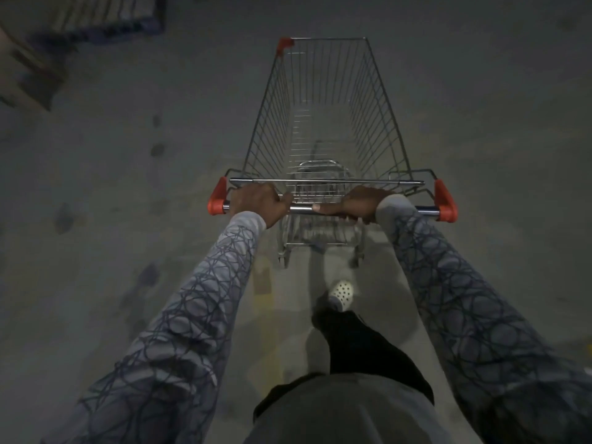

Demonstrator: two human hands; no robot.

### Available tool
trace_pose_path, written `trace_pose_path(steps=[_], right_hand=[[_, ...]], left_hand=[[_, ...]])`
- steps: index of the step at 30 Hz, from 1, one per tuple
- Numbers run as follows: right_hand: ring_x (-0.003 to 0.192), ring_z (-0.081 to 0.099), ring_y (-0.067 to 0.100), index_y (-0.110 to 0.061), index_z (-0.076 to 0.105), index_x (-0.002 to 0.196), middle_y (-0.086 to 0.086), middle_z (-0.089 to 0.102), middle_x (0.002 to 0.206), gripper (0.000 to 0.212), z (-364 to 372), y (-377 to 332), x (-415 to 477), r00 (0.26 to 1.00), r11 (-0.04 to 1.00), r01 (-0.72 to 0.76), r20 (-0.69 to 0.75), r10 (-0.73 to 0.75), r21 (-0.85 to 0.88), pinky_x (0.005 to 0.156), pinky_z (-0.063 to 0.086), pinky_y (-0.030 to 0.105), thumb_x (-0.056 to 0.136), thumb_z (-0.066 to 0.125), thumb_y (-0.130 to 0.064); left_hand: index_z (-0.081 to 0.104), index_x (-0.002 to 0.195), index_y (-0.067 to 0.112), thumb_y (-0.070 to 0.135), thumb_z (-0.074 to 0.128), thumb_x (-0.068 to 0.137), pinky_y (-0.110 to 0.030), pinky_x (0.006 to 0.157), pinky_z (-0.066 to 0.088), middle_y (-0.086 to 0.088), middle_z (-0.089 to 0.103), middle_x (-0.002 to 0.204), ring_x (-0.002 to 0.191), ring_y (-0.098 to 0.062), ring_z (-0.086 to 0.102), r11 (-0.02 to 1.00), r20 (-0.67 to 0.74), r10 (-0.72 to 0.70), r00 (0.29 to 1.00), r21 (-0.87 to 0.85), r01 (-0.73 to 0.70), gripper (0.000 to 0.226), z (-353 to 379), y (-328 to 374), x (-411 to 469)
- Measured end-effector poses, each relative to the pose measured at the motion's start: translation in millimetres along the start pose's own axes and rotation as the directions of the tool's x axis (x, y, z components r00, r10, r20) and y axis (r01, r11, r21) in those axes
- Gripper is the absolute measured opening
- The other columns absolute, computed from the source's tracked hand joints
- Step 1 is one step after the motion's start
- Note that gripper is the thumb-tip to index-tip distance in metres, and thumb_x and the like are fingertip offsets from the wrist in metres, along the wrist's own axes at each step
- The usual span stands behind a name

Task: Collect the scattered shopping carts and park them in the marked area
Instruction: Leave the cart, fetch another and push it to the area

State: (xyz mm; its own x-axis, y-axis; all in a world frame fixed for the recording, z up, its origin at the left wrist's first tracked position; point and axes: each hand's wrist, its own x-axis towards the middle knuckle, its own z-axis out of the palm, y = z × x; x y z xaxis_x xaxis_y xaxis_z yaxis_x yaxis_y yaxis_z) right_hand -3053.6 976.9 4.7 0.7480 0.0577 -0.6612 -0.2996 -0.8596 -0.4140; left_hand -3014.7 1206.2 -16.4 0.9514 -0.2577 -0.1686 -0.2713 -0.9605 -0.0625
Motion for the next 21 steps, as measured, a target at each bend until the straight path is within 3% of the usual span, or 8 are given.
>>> trace_pose_path(steps=[3, 5, 7, 10, 14, 18, 21], right_hand=[[0.069, 0.064, 0.02, -0.015, 0.071, 0.088, 0.005, 0.072, 0.085, 0.086, -57, -10, 53, 0.999, 0.999, 0.022, 0.041, -0.024, 0.044, 0.068, 0.05, 0.028, 0.058, 0.057, -0.094], [0.062, 0.058, 0.02, -0.015, 0.07, 0.087, 0.004, 0.071, 0.077, 0.09, -93, -16, 87, 0.999, 0.998, -0.004, 0.051, 0.001, 0.063, 0.061, 0.046, 0.027, 0.052, 0.058, -0.097], [0.062, 0.06, 0.019, -0.016, 0.071, 0.089, 0.001, 0.073, 0.075, 0.1, -127, -23, 121, 0.996, 1.0, -0.016, 0.094, 0.014, 0.022, 0.066, 0.05, 0.028, 0.043, 0.052, -0.103], [0.065, 0.065, 0.018, -0.02, 0.072, 0.09, 0.0, 0.073, 0.079, 0.099, -171, -29, 176, 0.987, 0.999, 0.03, 0.158, -0.026, -0.025, 0.072, 0.055, 0.033, 0.046, 0.046, -0.105], [0.066, 0.065, 0.02, -0.024, 0.072, 0.097, 0.002, 0.074, 0.085, 0.099, -231, -38, 252, 0.987, 0.999, 0.032, 0.157, -0.029, -0.019, 0.064, 0.053, 0.03, 0.047, 0.044, -0.105], [0.062, 0.062, 0.017, -0.025, 0.07, 0.1, 0.0, 0.073, 0.089, 0.09, -300, -54, 331, 0.989, 0.999, 0.02, 0.144, -0.015, -0.034, 0.06, 0.05, 0.025, 0.061, 0.041, -0.1], [0.064, 0.062, 0.018, -0.024, 0.07, 0.098, -0.001, 0.073, 0.087, 0.098, -353, -68, 388, 0.995, 1.0, -0.008, 0.095, 0.008, -0.003, 0.063, 0.05, 0.026, 0.048, 0.04, -0.103]], left_hand=[[0.073, 0.091, 0.017, 0.065, 0.025, 0.089, -0.037, 0.077, 0.042, -0.01, 0.071, 0.099, 0.096, -0.031, 0.065, 1.0, 0.018, -0.022, 1.0, 0.012, 0.022, 0.068, -12, -4, 74], [0.074, 0.095, 0.017, 0.063, 0.027, 0.092, -0.036, 0.074, 0.038, -0.01, 0.071, 0.101, 0.098, -0.031, 0.065, 1.0, 0.02, -0.028, 0.999, 0.014, 0.028, 0.067, -22, -6, 120], [0.073, 0.092, 0.014, 0.062, 0.03, 0.092, -0.036, 0.076, 0.04, -0.011, 0.072, 0.099, 0.095, -0.032, 0.066, 0.999, 0.016, -0.046, 0.999, 0.018, 0.046, 0.065, -29, -9, 163], [0.071, 0.086, 0.012, 0.061, 0.033, 0.091, -0.036, 0.076, 0.043, -0.012, 0.072, 0.093, 0.092, -0.032, 0.067, 0.997, 0.013, -0.076, 0.997, 0.009, 0.076, 0.062, -42, -12, 225], [0.071, 0.083, 0.013, 0.061, 0.034, 0.089, -0.035, 0.074, 0.042, -0.011, 0.072, 0.091, 0.091, -0.032, 0.068, 0.997, 0.001, -0.074, 0.997, 0.008, 0.074, 0.061, -57, -23, 319], [0.071, 0.084, 0.014, 0.062, 0.03, 0.09, -0.034, 0.071, 0.043, -0.011, 0.072, 0.091, 0.089, -0.031, 0.067, 0.999, -0.033, -0.036, 0.999, 0.017, 0.036, 0.064, -71, -35, 430], [0.072, 0.086, 0.013, 0.06, 0.032, 0.091, -0.035, 0.069, 0.037, -0.012, 0.071, 0.094, 0.091, -0.032, 0.067, 1.0, -0.058, -0.004, 0.998, 0.02, 0.005, 0.062, -86, -45, 513]])
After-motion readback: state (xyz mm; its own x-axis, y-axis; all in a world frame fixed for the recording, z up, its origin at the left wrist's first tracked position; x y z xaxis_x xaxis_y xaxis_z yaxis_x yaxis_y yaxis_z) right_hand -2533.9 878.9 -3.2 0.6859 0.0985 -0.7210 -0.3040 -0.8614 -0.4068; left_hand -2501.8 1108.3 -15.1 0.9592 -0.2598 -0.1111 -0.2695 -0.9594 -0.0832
